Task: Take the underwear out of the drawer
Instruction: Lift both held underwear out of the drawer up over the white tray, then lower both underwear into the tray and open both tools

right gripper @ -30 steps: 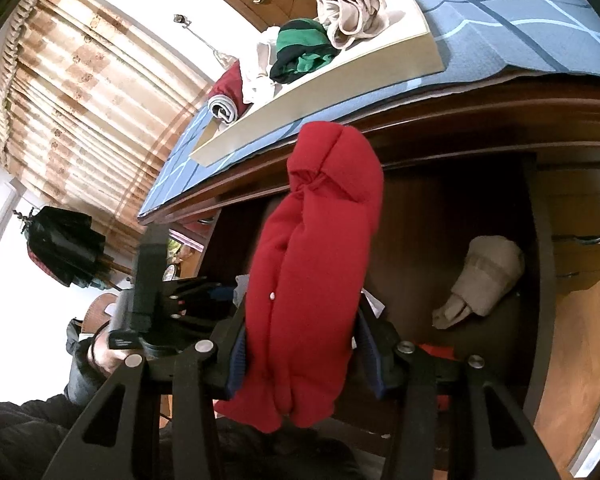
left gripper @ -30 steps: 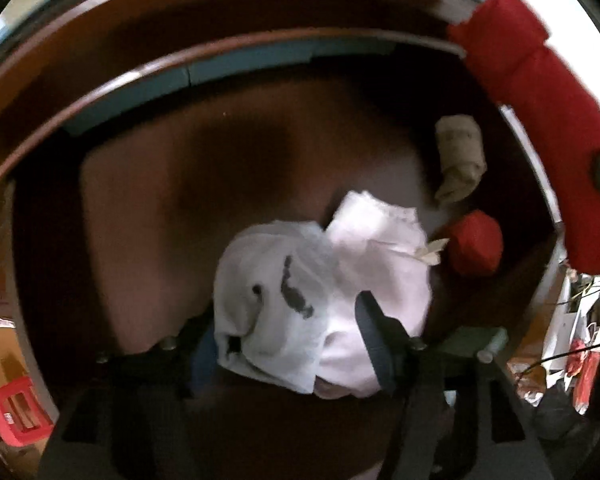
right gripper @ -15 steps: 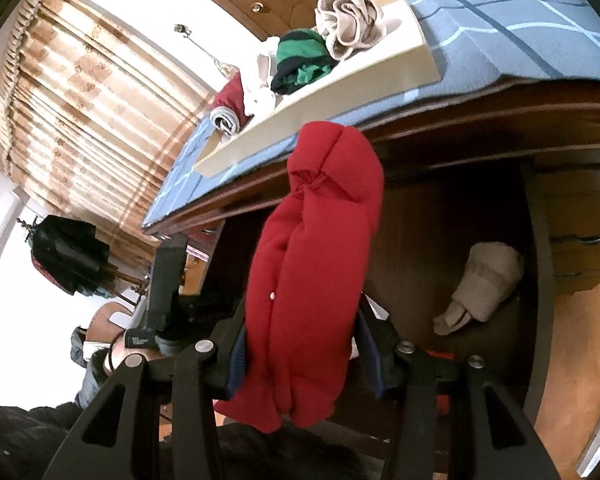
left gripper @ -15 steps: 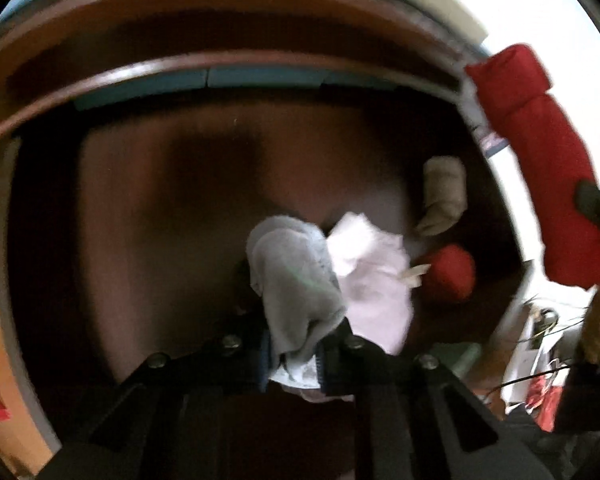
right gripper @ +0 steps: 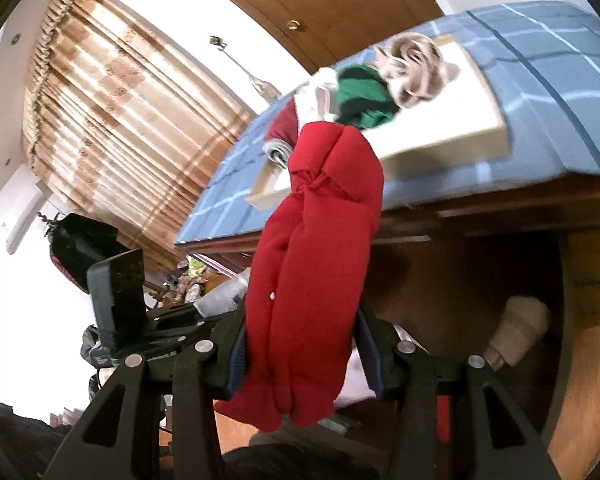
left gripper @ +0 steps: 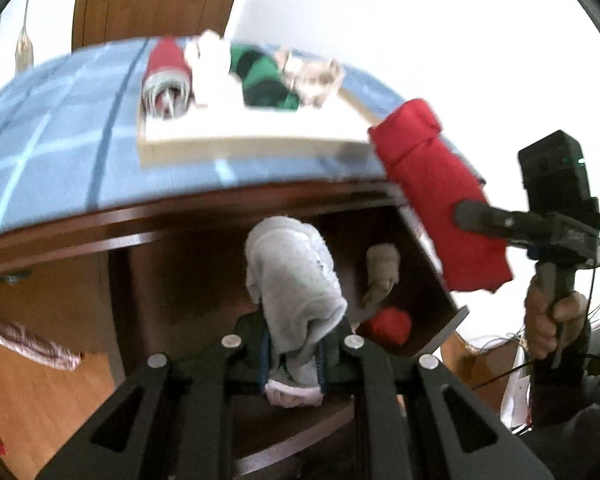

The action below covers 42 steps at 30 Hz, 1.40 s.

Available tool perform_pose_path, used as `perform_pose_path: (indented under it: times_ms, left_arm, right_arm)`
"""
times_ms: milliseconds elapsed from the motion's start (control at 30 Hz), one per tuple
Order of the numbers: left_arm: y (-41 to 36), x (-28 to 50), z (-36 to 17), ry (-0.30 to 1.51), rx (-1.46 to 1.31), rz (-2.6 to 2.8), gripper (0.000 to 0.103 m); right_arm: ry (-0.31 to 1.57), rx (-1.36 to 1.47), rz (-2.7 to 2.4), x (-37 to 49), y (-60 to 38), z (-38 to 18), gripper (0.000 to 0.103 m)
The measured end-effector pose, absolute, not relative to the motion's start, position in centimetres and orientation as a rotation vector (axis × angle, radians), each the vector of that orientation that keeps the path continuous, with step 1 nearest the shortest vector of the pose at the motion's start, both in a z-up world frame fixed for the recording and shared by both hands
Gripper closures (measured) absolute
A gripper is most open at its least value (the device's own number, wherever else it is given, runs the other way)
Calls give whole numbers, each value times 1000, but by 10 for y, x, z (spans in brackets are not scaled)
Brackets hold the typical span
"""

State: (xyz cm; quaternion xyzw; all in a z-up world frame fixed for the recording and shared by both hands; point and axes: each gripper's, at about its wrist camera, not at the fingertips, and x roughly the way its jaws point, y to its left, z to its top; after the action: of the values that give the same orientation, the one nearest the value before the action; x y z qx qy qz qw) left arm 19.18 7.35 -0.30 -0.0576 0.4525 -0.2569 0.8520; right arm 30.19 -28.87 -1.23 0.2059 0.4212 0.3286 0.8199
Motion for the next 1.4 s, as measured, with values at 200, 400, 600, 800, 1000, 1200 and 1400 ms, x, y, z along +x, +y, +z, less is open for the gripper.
perform_pose_path:
  times_ms: [200,400,600,800,1000,1200,1400]
  left_arm:
    - [88,209,37,829,-121,-501,88]
    - [87,231,61,705,-79,-425,88]
    - [80,259,63,634,-58,-380,88]
    - [71,288,48,568,-26,-312,88]
    - [63,313,24,564,13,-302,88]
    - [69,331,1,610,16,-265,88]
    - [69,336,-11,644,-16,-260,88]
  right_arm:
    - [848,438,726,320,-269,8,54]
    - [809,425,732,346,-246,23,54]
    - [784,396,681,374,-226,28,53]
    - [748,299,586,405,-206,29,53]
    - [765,214,553,435,-187,20,53]
    - [787,154,543,453,-172,5,53]
    - [798,109,513,465,-161,-6,53]
